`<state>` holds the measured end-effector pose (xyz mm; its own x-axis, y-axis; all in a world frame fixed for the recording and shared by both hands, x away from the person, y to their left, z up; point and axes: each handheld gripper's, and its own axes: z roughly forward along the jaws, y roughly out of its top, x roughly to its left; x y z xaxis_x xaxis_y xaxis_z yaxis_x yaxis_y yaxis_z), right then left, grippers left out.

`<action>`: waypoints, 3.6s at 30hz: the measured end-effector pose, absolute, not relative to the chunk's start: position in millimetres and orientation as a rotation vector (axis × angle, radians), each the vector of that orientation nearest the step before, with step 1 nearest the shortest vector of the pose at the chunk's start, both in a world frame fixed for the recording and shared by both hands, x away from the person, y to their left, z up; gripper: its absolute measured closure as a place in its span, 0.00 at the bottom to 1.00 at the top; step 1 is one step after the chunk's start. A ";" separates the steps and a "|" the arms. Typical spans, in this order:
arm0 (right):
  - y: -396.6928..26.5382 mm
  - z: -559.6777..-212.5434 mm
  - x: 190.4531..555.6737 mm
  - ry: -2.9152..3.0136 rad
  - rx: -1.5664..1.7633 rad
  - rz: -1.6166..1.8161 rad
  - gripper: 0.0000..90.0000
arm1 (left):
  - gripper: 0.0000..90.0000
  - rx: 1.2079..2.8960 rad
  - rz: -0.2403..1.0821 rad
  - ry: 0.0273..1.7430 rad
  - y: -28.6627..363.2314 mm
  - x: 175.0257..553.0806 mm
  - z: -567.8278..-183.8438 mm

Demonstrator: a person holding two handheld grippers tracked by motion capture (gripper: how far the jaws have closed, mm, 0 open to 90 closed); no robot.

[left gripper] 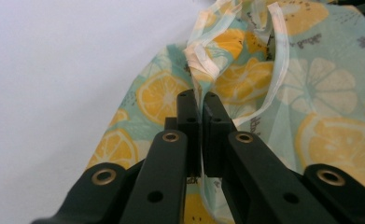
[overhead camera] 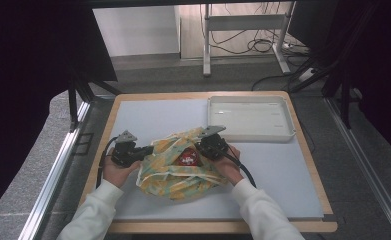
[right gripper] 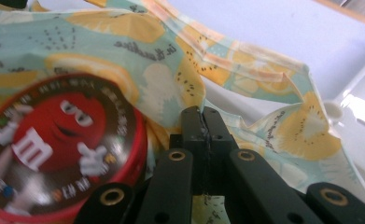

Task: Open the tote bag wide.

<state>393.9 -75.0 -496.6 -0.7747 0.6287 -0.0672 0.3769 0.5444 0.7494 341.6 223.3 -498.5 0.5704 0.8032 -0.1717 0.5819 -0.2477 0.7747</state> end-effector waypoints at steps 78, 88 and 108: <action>-125.4 -468.4 359.7 2.339 0.907 1.314 0.50 | 0.57 1.823 0.361 1.127 256.0 325.0 -474.5; -128.7 -457.4 329.6 2.477 0.792 1.310 0.90 | 1.00 1.951 0.260 0.894 216.8 308.3 -454.6; -104.8 -477.2 329.7 2.602 0.764 1.180 0.99 | 1.00 2.174 0.144 0.863 161.4 320.2 -484.1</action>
